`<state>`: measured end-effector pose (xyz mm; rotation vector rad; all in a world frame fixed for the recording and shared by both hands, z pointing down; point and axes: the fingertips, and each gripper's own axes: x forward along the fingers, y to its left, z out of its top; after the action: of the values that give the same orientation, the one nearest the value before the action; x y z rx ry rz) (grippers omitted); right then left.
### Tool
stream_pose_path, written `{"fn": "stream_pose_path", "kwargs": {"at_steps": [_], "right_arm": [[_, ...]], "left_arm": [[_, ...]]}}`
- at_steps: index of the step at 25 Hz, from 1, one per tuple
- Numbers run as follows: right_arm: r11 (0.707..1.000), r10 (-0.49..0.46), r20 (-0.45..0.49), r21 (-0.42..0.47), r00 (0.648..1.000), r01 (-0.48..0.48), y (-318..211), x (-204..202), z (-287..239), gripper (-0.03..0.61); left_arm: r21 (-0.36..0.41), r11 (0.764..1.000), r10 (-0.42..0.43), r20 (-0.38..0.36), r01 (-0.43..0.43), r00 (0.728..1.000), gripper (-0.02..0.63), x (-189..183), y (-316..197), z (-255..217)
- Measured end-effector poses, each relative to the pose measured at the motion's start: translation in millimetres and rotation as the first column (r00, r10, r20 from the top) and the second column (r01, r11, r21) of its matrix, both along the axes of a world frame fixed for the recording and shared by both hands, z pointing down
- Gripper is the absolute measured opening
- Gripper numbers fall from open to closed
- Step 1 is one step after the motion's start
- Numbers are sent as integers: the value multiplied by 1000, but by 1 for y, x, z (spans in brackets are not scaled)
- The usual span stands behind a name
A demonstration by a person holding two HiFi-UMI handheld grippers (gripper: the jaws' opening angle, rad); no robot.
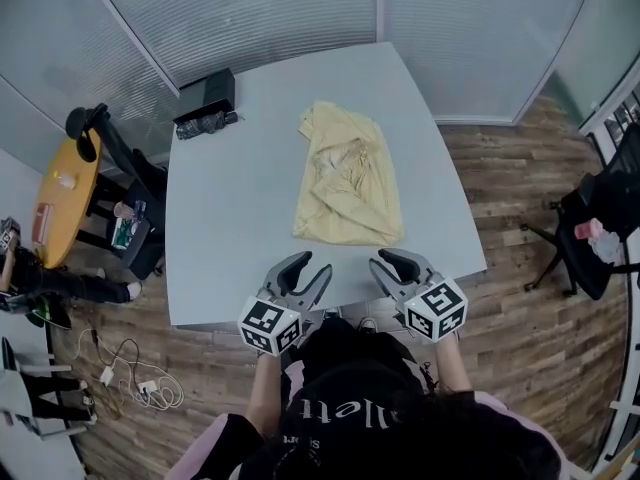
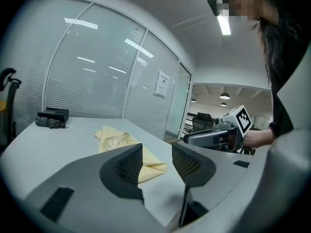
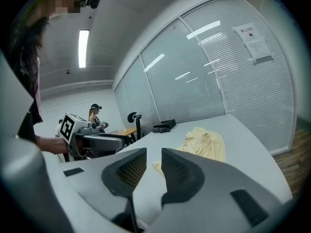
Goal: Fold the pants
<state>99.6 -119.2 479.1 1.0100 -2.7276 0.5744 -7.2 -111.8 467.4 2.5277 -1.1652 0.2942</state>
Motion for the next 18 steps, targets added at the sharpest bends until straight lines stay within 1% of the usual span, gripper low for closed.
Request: {"fn": "stream_pose_path", "kwargs": {"at_steps": [7, 14, 18], "right_arm": [[1000, -5, 9, 5, 1000, 5, 19, -2, 2, 54], [1000, -12, 5, 12, 1000, 12, 28, -4, -3, 40], [999, -27, -6, 32, 1000, 27, 35, -18, -10, 40]], "left_arm": [[-10, 1000, 7, 20, -7, 1000, 172, 7, 33, 2], [21, 1000, -1, 25, 0, 1000, 155, 4, 41, -11], [51, 999, -20, 31, 18, 999, 110, -12, 47, -19]]}}
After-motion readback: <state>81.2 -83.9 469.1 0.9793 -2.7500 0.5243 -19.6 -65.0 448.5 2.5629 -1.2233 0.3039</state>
